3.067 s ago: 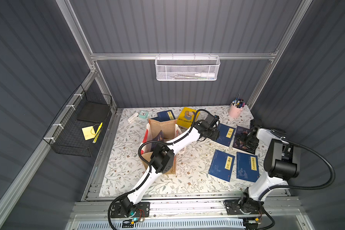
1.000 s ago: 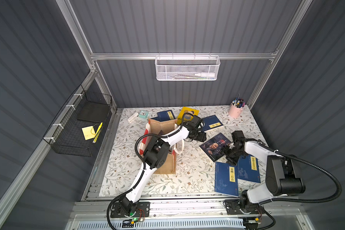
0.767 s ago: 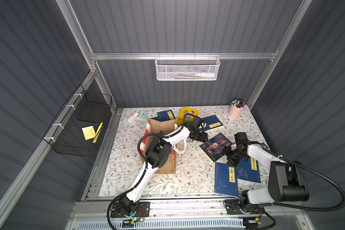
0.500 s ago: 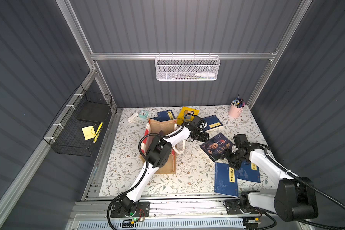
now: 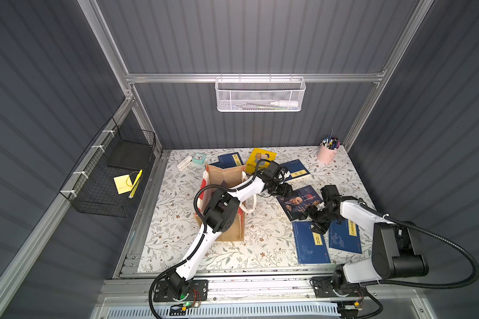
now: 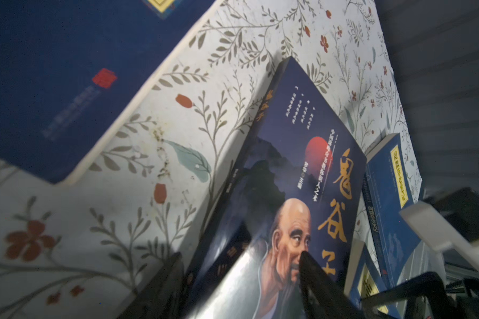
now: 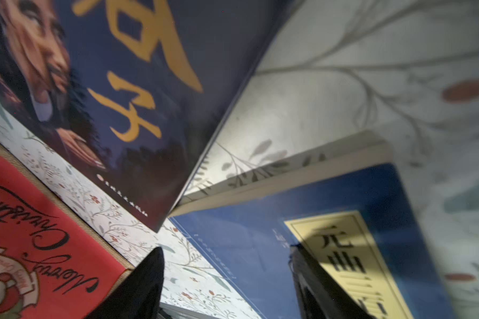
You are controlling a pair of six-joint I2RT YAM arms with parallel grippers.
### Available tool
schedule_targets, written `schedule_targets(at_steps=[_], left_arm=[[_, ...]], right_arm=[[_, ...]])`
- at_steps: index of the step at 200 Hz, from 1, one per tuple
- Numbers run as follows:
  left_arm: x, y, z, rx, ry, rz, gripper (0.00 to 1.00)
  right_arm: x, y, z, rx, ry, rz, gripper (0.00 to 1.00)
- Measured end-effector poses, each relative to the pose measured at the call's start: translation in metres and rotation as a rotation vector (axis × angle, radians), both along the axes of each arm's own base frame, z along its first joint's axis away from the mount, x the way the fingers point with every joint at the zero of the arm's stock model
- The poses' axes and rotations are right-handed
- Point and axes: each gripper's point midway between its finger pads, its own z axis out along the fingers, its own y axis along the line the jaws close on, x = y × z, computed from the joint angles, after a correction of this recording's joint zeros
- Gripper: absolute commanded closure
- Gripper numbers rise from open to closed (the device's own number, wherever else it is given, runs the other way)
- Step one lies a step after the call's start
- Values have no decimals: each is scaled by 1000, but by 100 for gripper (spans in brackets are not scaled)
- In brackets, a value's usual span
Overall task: Put the books into the canvas bag
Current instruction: Pick up the book from the center of the board.
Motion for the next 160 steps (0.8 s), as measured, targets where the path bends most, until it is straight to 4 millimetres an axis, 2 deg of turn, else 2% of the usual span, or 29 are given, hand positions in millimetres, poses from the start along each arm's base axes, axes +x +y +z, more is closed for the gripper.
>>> schedule_targets(at_steps=[89,160], left_arm=[[-5,10,0,-20,26,15,37],[-14,49,-1,43,116,73,38]], right_arm=[[52,-4,2,81,12,-8,28],[91,6,4,110,-73,75,29]])
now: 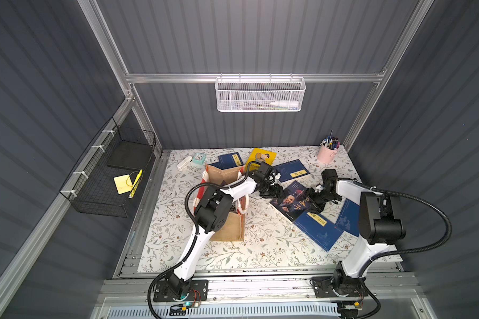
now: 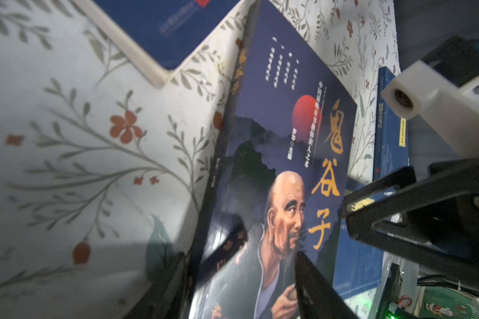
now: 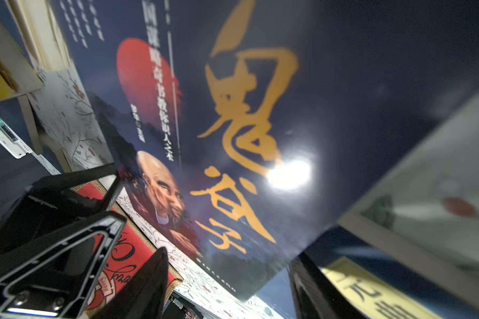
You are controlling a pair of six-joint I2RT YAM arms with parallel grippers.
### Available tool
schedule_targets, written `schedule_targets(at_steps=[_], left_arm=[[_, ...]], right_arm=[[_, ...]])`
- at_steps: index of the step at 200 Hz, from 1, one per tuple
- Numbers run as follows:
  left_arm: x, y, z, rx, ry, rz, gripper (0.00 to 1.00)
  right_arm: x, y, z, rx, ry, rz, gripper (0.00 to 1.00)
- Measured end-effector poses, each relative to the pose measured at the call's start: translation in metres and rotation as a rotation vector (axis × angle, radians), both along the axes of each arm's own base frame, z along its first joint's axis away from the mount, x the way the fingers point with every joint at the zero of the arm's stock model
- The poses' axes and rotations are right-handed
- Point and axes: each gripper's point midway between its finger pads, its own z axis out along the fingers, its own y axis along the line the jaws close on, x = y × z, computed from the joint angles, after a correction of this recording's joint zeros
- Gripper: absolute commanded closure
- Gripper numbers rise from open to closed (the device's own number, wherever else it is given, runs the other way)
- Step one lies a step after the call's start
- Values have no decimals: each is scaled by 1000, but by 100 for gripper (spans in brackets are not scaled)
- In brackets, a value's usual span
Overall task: Put the books into the canvas bag
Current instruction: Pick up the book from the center of the board.
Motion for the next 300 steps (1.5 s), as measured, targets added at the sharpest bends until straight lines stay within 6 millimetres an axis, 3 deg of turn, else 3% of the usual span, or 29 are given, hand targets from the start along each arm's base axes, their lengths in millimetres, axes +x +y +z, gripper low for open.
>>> schedule_targets(at_steps=[21,62,101,145,186,225,253,280,300], left_arm=[[-3,5,0,-5,29,19,39],[-7,21,-2,-64,145,81,55],[-5,27,-1,-125,235,125,59],[0,23,18,-192,246,130,66],[-5,10,32,-249,235,91,67],[-6,13,27,-226,237,97,92],[-9,18,28,-185,211,94,100],[-15,24,55,-162,141,68,100],[-16,28,92,-173,49,48,100]], right_arm=[[4,4,0,-21,-5,28,29],[14,13,-9,-66,-23,78,31],[17,16,-9,-68,-41,88,35],[19,18,-9,-57,-56,81,37],[28,36,-7,16,-113,102,38],[30,40,-6,36,-126,103,39],[27,41,-4,35,-137,103,39],[18,42,21,27,-180,97,37],[21,40,68,17,-306,89,31]])
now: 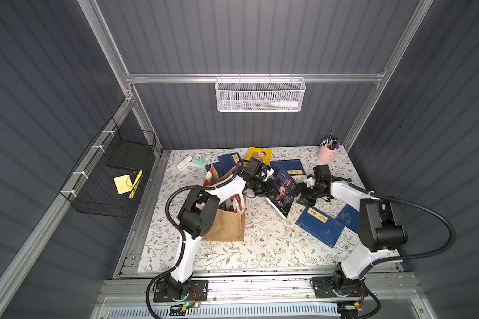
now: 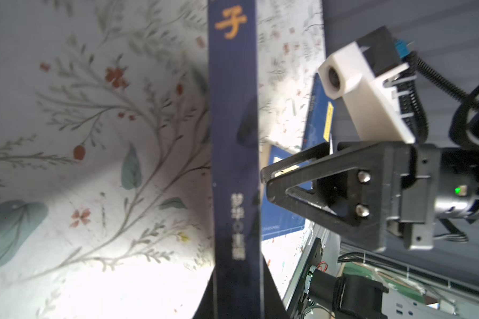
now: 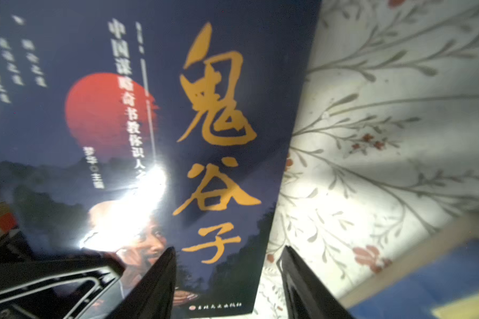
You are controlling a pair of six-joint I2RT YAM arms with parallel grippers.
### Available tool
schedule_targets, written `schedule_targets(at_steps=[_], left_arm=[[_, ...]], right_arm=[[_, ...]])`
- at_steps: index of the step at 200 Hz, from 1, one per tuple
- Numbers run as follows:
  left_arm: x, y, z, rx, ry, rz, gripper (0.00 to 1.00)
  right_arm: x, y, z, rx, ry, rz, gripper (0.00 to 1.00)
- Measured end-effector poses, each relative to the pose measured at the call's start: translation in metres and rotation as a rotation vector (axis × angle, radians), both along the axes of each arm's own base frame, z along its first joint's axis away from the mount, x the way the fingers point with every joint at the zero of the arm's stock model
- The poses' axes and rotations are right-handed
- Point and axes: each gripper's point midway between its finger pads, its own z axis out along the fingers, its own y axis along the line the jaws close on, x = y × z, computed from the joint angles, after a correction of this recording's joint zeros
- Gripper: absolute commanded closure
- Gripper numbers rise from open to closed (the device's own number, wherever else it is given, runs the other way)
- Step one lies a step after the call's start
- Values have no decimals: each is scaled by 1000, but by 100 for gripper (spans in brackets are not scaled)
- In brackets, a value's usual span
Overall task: Put the books into the canvas bag
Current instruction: Pick up the book from the center of the board.
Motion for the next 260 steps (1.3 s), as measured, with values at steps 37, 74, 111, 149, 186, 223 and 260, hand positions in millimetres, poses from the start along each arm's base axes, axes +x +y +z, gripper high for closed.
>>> schedule_targets(at_steps=[37,74,111,149,186,223,260], left_arm=[[-3,13,89,-61,-244,-7,100],[-21,40,172,-126,-476,22,100],[-46,66,221,-183,-609,48,100],[-69,78,261,-299,-674,38,100],[-92,79,291,-445,-668,-3,100],[-96,82,299,-512,-631,-20,100],[-97,84,293,-543,-561,-24,100]], right_arm=[[-10,-3,98,24,-291,-15,29],[-47,4,170,80,-552,-3,25],[-77,43,219,165,-728,124,20],[-82,70,236,255,-780,212,16],[-79,85,258,343,-822,259,11],[-81,94,279,427,-862,301,8],[-79,107,293,541,-855,351,26]])
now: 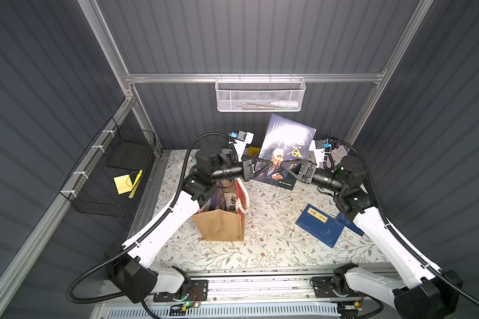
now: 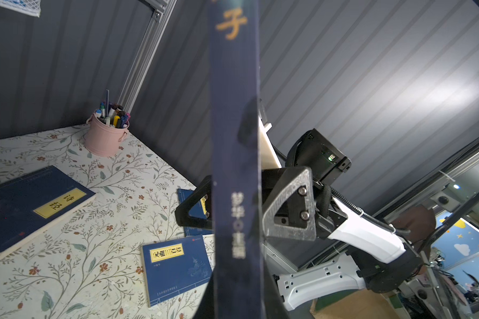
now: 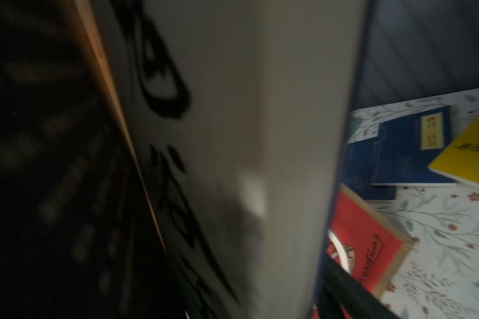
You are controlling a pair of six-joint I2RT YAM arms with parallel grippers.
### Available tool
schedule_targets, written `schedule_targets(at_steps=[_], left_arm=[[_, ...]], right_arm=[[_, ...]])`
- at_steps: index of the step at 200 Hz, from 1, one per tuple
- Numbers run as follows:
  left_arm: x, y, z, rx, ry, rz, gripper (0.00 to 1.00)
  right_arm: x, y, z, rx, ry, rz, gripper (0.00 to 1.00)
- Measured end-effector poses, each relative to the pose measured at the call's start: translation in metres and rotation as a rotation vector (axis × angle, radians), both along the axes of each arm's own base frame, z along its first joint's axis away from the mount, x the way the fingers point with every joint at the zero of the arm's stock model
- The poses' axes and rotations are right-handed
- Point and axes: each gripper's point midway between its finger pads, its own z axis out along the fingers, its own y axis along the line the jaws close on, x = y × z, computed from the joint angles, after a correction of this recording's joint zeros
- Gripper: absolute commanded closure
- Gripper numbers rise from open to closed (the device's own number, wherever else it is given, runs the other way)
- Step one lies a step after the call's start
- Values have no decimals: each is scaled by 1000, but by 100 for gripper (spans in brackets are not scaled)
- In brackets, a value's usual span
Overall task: Put the books into the canvas bag
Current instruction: Pick up the book from the center of the board.
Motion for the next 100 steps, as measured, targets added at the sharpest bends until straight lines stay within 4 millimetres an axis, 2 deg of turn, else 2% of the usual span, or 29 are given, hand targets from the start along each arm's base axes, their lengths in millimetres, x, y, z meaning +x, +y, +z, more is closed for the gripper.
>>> schedule_targets(at_steps=[9,24,33,45,72,84,100], left_arm=[[1,1,-1,-1,14,4,100],[6,4,-3,4,30,23,98],[9,6,-5,11,42,39,92],[12,10,-8,21,55,56,82],[18,15,-15,43,97,79,56],[21,19,-10,40,105,89,51],[23,26,2,27,91,93,50]], right_arm=[[0,2,2,20,15,20,35],[-1,4,4,34,24,37,57],[-3,3,6,37,18,39,69],[-4,3,7,37,25,39,79],[-11,4,8,6,33,46,87],[-13,6,6,-20,45,50,87],[-18,9,4,-57,48,61,87]])
